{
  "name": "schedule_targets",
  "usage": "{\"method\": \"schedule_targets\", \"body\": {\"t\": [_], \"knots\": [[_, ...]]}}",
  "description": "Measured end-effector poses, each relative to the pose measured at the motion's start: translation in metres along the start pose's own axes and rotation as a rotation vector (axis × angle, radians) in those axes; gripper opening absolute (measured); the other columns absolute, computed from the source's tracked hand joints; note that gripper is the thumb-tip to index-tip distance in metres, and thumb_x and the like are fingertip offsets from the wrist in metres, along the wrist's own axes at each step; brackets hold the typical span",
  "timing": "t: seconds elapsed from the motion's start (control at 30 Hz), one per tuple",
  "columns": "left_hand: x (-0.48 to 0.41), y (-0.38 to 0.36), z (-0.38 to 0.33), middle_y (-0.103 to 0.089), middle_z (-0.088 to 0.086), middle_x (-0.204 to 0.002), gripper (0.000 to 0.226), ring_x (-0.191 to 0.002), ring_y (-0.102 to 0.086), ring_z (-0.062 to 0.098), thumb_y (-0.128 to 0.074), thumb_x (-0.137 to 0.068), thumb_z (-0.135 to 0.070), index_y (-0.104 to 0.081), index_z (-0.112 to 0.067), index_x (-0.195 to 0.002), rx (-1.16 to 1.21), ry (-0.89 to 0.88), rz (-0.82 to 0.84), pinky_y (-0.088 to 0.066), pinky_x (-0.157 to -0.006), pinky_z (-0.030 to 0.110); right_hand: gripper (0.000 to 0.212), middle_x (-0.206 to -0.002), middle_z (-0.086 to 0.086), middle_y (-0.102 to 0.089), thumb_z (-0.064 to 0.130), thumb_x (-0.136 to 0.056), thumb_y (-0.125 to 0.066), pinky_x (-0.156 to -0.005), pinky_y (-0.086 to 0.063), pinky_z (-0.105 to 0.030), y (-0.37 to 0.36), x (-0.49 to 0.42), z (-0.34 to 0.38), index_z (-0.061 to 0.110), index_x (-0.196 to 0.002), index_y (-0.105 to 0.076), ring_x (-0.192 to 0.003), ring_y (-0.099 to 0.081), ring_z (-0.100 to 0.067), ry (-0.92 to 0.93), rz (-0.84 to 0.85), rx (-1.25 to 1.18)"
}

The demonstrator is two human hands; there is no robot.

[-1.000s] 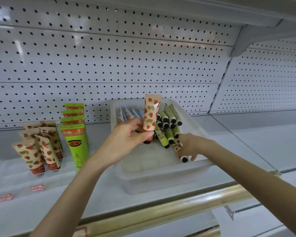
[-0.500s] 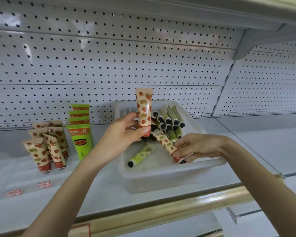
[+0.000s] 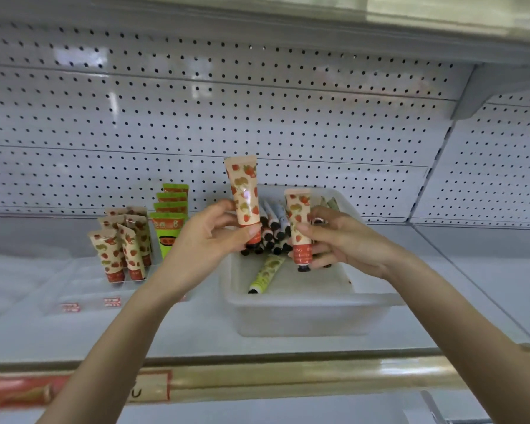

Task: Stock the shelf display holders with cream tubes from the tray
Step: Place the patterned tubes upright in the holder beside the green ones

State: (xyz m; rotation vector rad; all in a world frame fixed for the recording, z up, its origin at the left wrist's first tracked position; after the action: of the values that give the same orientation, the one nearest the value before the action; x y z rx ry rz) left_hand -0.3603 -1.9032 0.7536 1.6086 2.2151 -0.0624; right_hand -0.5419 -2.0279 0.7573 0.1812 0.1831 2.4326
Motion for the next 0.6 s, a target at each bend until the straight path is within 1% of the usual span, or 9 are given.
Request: {"method": "schedule_targets", "body": {"t": [0.07, 0.17, 0.23, 0.3, 0.43, 0.53, 0.6], "knots": [[0.008, 0.004, -0.001, -0.071, -0.003, -0.097, 0.031, -0.091, -0.066, 0.008, -0.067, -0.073, -0.025, -0.061, -0.023, -0.104, -0.002, 0.009, -0.052, -0.055, -0.073, 0.02, 0.033, -0.108, -0.011, -0.068, 0.028, -0.085, -0.061, -0.081, -0.057, -0.04, -0.004, -0.003, 0.002, 0.017, -0.116, -0.054, -0.096, -0.069, -0.028, 0.037, 0.002, 0.009], [0.023, 0.011, -0.001, -0.07, 0.0, -0.101, 0.039, -0.096, -0.065, 0.011, -0.066, -0.069, -0.03, -0.062, -0.017, -0.106, -0.022, 0.036, -0.114, -0.056, -0.078, 0.026, 0.021, -0.109, -0.008, -0.068, 0.023, -0.087, -0.062, -0.081, -0.057, -0.035, -0.01, -0.007, 0.002, 0.018, -0.107, -0.059, -0.097, -0.068, -0.021, 0.088, -0.006, 0.054], [0.033, 0.017, 0.0, -0.071, -0.003, -0.099, 0.034, -0.093, -0.066, 0.008, -0.067, -0.072, -0.027, -0.062, -0.017, -0.105, -0.017, 0.058, -0.151, -0.055, -0.076, 0.021, 0.02, -0.109, -0.007, -0.067, 0.022, -0.087, -0.063, -0.08, -0.057, -0.032, -0.016, -0.01, 0.005, 0.017, -0.106, -0.061, -0.098, -0.067, -0.018, 0.116, 0.0, 0.075], [0.042, 0.023, 0.0, -0.071, -0.007, -0.098, 0.027, -0.09, -0.067, 0.007, -0.067, -0.077, -0.019, -0.063, -0.018, -0.103, -0.013, 0.08, -0.181, -0.054, -0.074, 0.018, 0.021, -0.107, -0.008, -0.066, 0.019, -0.086, -0.064, -0.077, -0.058, -0.029, -0.024, -0.011, 0.009, 0.014, -0.106, -0.06, -0.096, -0.067, -0.016, 0.146, 0.018, 0.059], [0.055, 0.038, -0.004, -0.071, -0.005, -0.101, 0.036, -0.09, -0.068, 0.011, -0.067, -0.076, -0.02, -0.059, -0.02, -0.11, -0.03, 0.097, -0.217, -0.055, -0.079, 0.024, 0.022, -0.105, -0.005, -0.064, 0.013, -0.086, -0.063, -0.071, -0.058, -0.028, -0.044, -0.015, 0.017, 0.017, -0.107, -0.058, -0.089, -0.068, -0.012, 0.221, 0.041, 0.031], [0.063, 0.054, -0.006, -0.071, -0.002, -0.098, 0.03, -0.087, -0.068, 0.01, -0.066, -0.08, -0.01, -0.059, -0.021, -0.107, 0.008, 0.092, -0.271, -0.054, -0.072, 0.019, 0.019, -0.103, -0.006, -0.062, 0.01, -0.086, -0.063, -0.071, -0.058, -0.03, -0.06, -0.018, 0.024, 0.017, -0.104, -0.058, -0.09, -0.067, -0.014, 0.262, 0.022, 0.018], [0.069, 0.068, -0.006, -0.071, -0.001, -0.097, 0.027, -0.084, -0.068, 0.009, -0.066, -0.081, -0.008, -0.059, -0.018, -0.105, 0.019, 0.1, -0.295, -0.053, -0.065, 0.018, 0.019, -0.102, -0.006, -0.063, 0.011, -0.086, -0.062, -0.069, -0.058, -0.029, -0.072, -0.021, 0.029, 0.014, -0.105, -0.058, -0.088, -0.067, -0.015, 0.279, 0.003, 0.0]]}}
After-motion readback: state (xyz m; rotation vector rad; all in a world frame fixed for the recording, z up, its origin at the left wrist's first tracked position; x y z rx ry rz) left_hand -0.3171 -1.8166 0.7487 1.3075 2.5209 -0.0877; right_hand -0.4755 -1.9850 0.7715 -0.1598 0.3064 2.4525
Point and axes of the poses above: each hand's wrist, its own x-axis away from the middle knuckle, its own y-axis out of the back of the hand, z = x × y, the point moved 1 cm from there along -x, towards the middle knuckle
